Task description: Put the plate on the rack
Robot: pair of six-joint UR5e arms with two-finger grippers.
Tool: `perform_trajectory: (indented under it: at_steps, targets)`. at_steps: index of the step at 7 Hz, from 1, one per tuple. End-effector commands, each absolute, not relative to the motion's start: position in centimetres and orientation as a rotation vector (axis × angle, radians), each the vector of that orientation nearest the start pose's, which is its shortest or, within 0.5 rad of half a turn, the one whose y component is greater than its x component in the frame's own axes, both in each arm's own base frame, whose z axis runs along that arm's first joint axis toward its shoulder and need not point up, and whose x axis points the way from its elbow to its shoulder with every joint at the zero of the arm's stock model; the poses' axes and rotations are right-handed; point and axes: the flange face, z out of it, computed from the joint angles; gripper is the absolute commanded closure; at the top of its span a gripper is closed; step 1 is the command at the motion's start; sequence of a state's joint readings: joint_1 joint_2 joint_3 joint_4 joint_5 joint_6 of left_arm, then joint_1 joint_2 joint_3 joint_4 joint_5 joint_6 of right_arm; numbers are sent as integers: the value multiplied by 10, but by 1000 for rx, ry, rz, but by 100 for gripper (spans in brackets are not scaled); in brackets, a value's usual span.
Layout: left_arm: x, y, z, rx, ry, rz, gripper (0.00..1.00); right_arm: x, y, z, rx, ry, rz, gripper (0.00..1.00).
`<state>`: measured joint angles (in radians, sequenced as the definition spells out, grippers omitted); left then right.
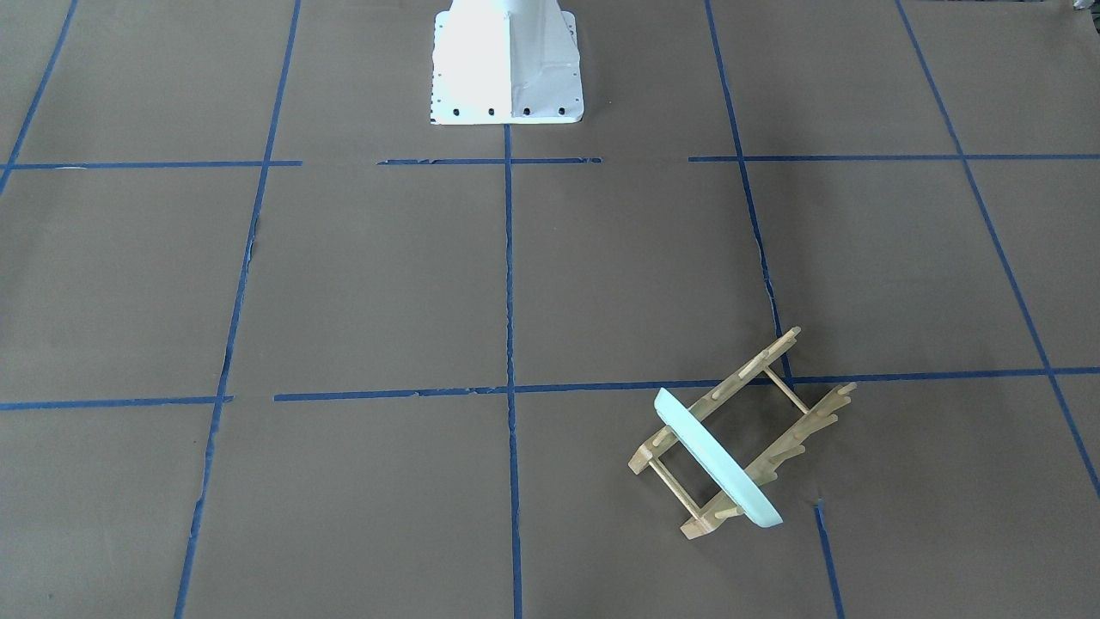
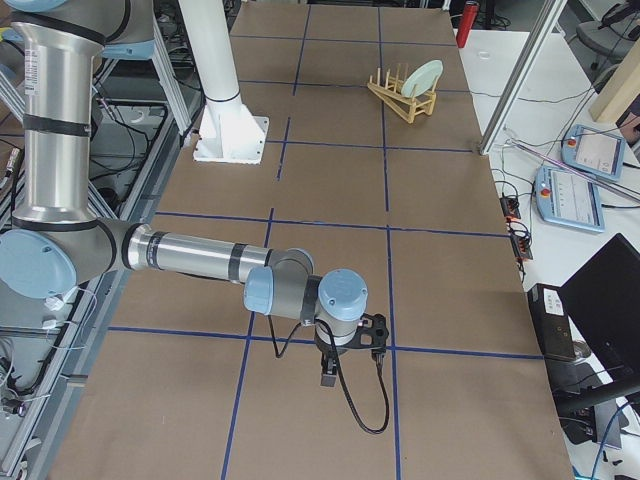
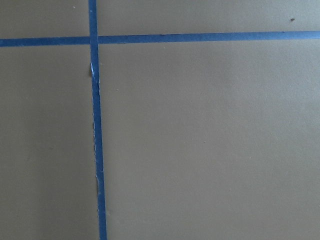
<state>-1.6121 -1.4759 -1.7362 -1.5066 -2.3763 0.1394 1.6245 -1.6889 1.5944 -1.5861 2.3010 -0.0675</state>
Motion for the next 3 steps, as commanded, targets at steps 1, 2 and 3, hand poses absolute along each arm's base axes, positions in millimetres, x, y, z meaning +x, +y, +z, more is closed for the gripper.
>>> perform_trajectory:
  at_steps: [1,2,3]
  targets:
    - [-81,-448,624,83,804,96,0,90,-427,706,-60,-734,27,0]
    - [-81,-447,625,82,805,96,0,90,-427,707,-61,-734,27,0]
    - [-81,-448,625,78,805,93,0,90,-427,706,-60,-734,27,0]
